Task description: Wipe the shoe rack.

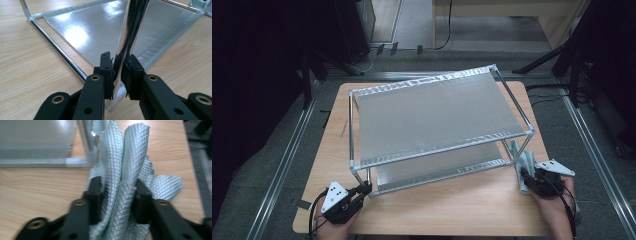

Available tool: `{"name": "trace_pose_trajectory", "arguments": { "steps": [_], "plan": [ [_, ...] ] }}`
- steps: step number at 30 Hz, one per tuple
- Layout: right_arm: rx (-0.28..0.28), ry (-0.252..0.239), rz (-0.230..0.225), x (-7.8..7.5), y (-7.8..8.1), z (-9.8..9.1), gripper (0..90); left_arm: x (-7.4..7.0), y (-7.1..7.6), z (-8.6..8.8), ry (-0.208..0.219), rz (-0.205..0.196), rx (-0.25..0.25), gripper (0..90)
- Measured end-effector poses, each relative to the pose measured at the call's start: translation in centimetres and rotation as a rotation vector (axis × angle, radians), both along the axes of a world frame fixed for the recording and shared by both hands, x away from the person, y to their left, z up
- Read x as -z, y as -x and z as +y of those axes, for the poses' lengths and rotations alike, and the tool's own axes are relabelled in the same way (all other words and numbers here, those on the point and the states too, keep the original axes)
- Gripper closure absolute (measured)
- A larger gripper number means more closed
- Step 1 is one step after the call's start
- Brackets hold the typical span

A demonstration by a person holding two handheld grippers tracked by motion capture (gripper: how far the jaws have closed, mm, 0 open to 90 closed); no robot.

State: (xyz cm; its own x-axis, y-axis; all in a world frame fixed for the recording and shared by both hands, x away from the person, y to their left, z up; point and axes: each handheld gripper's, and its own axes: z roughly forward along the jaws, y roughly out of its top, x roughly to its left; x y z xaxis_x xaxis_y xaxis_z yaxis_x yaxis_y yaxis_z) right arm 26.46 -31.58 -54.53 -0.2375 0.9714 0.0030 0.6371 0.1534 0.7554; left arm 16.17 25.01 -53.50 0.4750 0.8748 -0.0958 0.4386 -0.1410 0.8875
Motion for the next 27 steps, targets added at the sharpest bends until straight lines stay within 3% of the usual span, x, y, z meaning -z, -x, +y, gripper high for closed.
{"name": "trace_pose_trajectory", "arguments": {
  "steps": [1, 3, 7, 8, 9, 10, 11, 12, 13, 14, 15, 16, 17, 20, 21, 22, 27],
  "plan": [
    [0.0, 0.0, 0.0, 0.0, 0.0, 0.0, 71.2, 0.0, 0.0, 0.0, 0.0, 0.0, 0.0, 79.0],
    [-0.001, 0.007, -0.005, -0.1, 0.0, 0.0, 81.0, 0.0, 0.0, -0.3, -0.003, 0.0, 0.013, 79.1],
    [0.046, -0.007, -0.062, -1.5, 0.3, -0.3, 82.4, -0.1, -0.1, -0.9, -0.012, 0.002, 0.032, 79.2],
    [0.073, -0.032, -0.097, -2.6, 0.6, -0.5, 82.4, -0.1, 0.0, -1.1, -0.011, -0.001, 0.036, 79.4],
    [0.097, -0.054, -0.164, -4.6, 1.1, -0.8, 82.4, -0.1, -0.1, -1.4, -0.016, -0.003, 0.05, 79.5],
    [0.097, -0.054, -0.164, -4.6, 1.1, -0.8, 82.4, -0.1, -0.1, -1.4, -0.016, -0.003, 0.05, 79.5],
    [0.098, -0.07, -0.219, -6.8, 1.4, -0.9, 82.4, 0.0, -0.1, -1.7, -0.017, -0.005, 0.057, 79.6],
    [0.089, -0.075, -0.25, -7.8, 1.5, -0.9, 82.4, 0.0, -0.1, -1.7, -0.019, -0.006, 0.061, 79.6],
    [0.089, -0.075, -0.25, -7.8, 1.5, -0.9, 82.4, 0.0, -0.1, -1.7, -0.019, -0.006, 0.061, 79.6],
    [0.075, -0.066, -0.314, -10.0, 1.6, -0.5, 82.4, -0.1, -0.1, -1.8, -0.024, -0.007, 0.063, 79.7],
    [0.075, -0.066, -0.314, -10.0, 1.6, -0.5, 82.4, -0.1, -0.1, -1.8, -0.027, -0.007, 0.064, 79.7],
    [0.093, -0.048, -0.392, -12.3, 1.7, 0.1, 82.3, 0.0, -0.1, -1.8, -0.022, -0.006, 0.065, 79.7],
    [0.093, -0.048, -0.392, -12.3, 1.7, 0.1, 82.3, 0.0, -0.1, -1.8, -0.022, -0.006, 0.065, 79.7],
    [0.098, -0.073, -0.491, -15.2, 1.2, 1.1, 82.2, 0.0, -0.1, -1.8, -0.02, -0.008, 0.065, 79.7],
    [0.078, -0.084, -0.494, -15.9, 0.7, 1.5, 82.0, 0.0, -0.1, -1.8, -0.019, -0.009, 0.066, 79.7],
    [0.021, -0.07, -0.461, -16.6, -0.9, 2.9, 81.7, 0.0, -0.1, -1.9, -0.016, -0.007, 0.069, 79.7],
    [-0.008, -0.028, -0.408, -15.8, -3.1, 4.8, 81.9, 0.0, -0.2, -2.1, -0.01, -0.007, 0.079, 79.7]
  ]
}}
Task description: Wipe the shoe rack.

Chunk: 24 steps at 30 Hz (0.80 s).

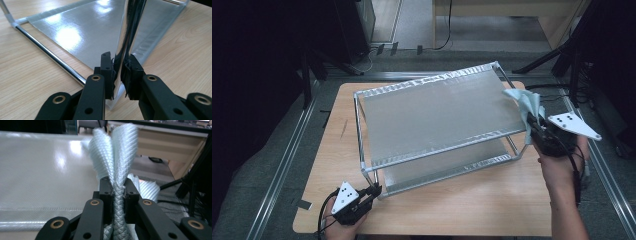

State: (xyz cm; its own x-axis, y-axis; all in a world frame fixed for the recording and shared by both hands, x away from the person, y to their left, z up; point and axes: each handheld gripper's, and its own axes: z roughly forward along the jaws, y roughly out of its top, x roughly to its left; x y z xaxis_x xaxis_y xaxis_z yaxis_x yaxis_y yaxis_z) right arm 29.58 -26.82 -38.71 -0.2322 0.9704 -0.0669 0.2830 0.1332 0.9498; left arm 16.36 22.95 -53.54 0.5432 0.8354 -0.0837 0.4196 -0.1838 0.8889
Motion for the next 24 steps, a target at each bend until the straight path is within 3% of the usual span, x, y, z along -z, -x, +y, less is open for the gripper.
{"name": "trace_pose_trajectory", "arguments": {
  "steps": [1, 5, 11, 12, 13, 15, 17, 24],
  "plan": [
    [0.004, -0.033, 0.008, 0.5, -0.3, 0.3, 82.2, 0.0, -0.1, -0.1, 0.005, 0.003, -0.005, 79.6],
    [0.01, -0.046, -0.009, 0.8, 0.0, 0.6, 82.2, 0.1, -0.1, -0.2, 0.022, 0.006, -0.011, 79.4],
    [-0.027, -0.035, 0.005, 0.4, 0.5, 1.3, 81.9, 0.1, -0.3, -0.8, 0.023, 0.005, 0.019, 79.5],
    [-0.069, -0.065, 0.014, 0.3, 0.5, 1.4, 81.9, 0.1, -0.3, -1.1, 0.013, -0.001, 0.032, 79.6],
    [-0.08, -0.032, 0.008, 0.2, 0.7, 2.3, 81.8, 0.0, -0.3, -1.3, -0.009, -0.004, 0.031, 80.0],
    [-0.079, -0.022, 0.003, 0.1, 0.8, 2.6, 81.9, 0.0, -0.3, -1.2, -0.003, 0.0, 0.031, 79.9],
    [-0.112, -0.037, 0.02, 0.2, 0.6, 3.6, 81.7, 0.1, -0.4, -1.2, 0.005, 0.0, 0.031, 79.7],
    [-0.175, -0.031, 0.016, 0.5, 1.4, 6.6, 81.7, 0.1, -0.3, -1.8, 0.016, 0.007, 0.045, 79.6]
  ]
}}
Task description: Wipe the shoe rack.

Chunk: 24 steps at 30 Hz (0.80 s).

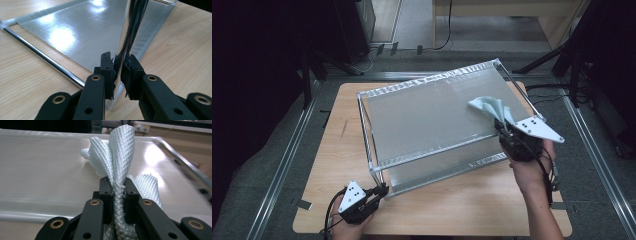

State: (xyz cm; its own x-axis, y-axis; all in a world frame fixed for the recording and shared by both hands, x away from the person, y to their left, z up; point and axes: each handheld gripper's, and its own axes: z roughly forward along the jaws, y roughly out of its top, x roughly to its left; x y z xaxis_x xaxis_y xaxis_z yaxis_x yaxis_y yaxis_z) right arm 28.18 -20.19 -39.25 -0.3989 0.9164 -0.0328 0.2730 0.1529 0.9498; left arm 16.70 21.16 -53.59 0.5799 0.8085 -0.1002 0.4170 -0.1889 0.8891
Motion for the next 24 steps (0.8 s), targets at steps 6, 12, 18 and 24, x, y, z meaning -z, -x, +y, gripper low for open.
{"name": "trace_pose_trajectory", "arguments": {
  "steps": [6, 12, 18, 24],
  "plan": [
    [-0.087, 0.005, -0.027, 0.4, 1.7, 4.4, 81.5, 0.1, 0.2, -1.7, 0.007, 0.0, 0.036, 79.6],
    [-0.16, -0.005, -0.037, 0.7, 3.4, 8.7, 81.4, 0.2, 0.1, -2.9, 0.044, 0.011, 0.054, 79.0],
    [-0.273, -0.014, -0.041, 1.0, 5.6, 13.6, 81.3, 0.3, 0.1, -3.8, 0.062, 0.021, 0.074, 78.7],
    [-0.375, -0.037, -0.02, 1.0, 7.1, 16.2, 81.3, 0.3, 0.2, -4.1, 0.058, 0.023, 0.094, 78.8]
  ]
}}
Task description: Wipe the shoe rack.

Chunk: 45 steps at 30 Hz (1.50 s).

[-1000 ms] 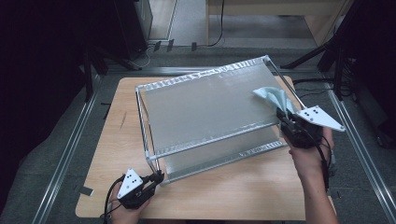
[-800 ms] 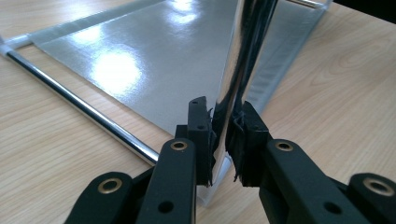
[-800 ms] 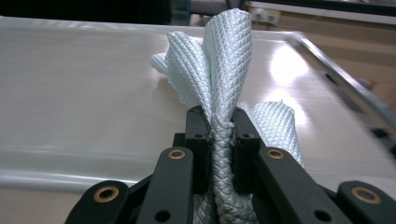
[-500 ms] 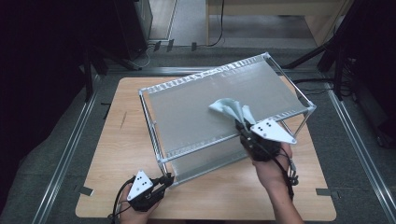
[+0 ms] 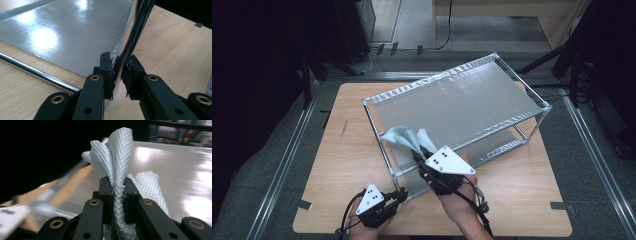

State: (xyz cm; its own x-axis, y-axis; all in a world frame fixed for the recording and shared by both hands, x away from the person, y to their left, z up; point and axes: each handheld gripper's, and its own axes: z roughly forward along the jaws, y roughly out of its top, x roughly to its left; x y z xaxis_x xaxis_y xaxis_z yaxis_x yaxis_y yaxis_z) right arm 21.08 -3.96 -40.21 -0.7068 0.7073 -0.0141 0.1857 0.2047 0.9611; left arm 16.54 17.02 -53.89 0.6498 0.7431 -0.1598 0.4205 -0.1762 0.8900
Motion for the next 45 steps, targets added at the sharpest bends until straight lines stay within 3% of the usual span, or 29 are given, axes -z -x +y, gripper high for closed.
{"name": "trace_pose_trajectory", "arguments": {
  "steps": [3, 6, 8, 13, 15, 18, 19, 21, 23, 24, 27, 34, 38, 41, 43, 45],
  "plan": [
    [-0.032, 0.018, -0.014, 0.0, 1.1, 1.3, 81.5, -0.1, 0.2, -0.2, -0.029, -0.014, 0.006, 79.3],
    [-0.036, 0.014, -0.01, 0.0, 0.8, 1.0, 81.9, -0.1, 0.2, -0.2, -0.033, -0.014, 0.008, 79.5],
    [-0.006, 0.02, -0.011, 0.0, 0.3, 0.2, 82.0, -0.1, 0.2, 0.0, -0.033, -0.013, 0.017, 79.5],
    [0.078, 0.055, -0.019, -0.2, -1.8, -3.0, 82.1, -0.1, 0.2, 0.5, -0.025, -0.001, 0.044, 79.5],
    [0.138, 0.092, -0.037, -0.2, -3.0, -5.3, 82.1, -0.1, 0.2, 0.8, -0.019, 0.006, 0.055, 79.2],
    [0.171, 0.085, -0.024, -0.2, -3.8, -7.0, 82.1, -0.1, 0.3, 1.0, -0.018, 0.009, 0.056, 79.1],
    [0.215, 0.088, -0.025, -0.2, -4.6, -8.7, 82.1, -0.1, 0.3, 1.0, -0.02, 0.009, 0.056, 79.2],
    [0.233, 0.083, -0.021, -0.2, -5.0, -9.6, 82.1, -0.1, 0.4, 1.2, -0.02, 0.012, 0.058, 79.1],
    [0.296, 0.082, -0.018, -0.2, -6.3, -12.2, 82.1, -0.1, 0.4, 1.3, -0.022, 0.013, 0.062, 79.1],
    [0.296, 0.082, -0.018, -0.2, -6.3, -12.2, 82.1, -0.1, 0.4, 1.4, -0.023, 0.012, 0.064, 79.1],
    [0.36, 0.073, -0.003, -0.4, -7.6, -14.8, 82.0, -0.1, 0.5, 1.6, -0.022, 0.012, 0.061, 79.2],
    [0.515, 0.069, 0.026, -0.7, -10.3, -21.0, 82.0, -0.1, 0.3, 3.0, -0.021, 0.015, 0.024, 79.0],
    [0.581, 0.062, 0.019, -0.7, -10.7, -23.1, 81.6, 0.0, 0.2, 3.7, -0.02, 0.015, 0.001, 78.9],
    [0.598, 0.051, 0.023, -0.7, -10.8, -23.7, 81.0, 0.0, 0.2, 3.7, -0.018, 0.018, -0.001, 78.8],
    [0.626, 0.072, 0.008, -0.7, -10.9, -23.8, 81.0, 0.0, 0.2, 3.8, -0.022, 0.017, -0.004, 78.9],
    [0.64, 0.053, 0.02, -0.7, -10.9, -23.9, 81.5, 0.0, 0.2, 3.8, -0.021, 0.017, -0.012, 78.9]
  ]
}}
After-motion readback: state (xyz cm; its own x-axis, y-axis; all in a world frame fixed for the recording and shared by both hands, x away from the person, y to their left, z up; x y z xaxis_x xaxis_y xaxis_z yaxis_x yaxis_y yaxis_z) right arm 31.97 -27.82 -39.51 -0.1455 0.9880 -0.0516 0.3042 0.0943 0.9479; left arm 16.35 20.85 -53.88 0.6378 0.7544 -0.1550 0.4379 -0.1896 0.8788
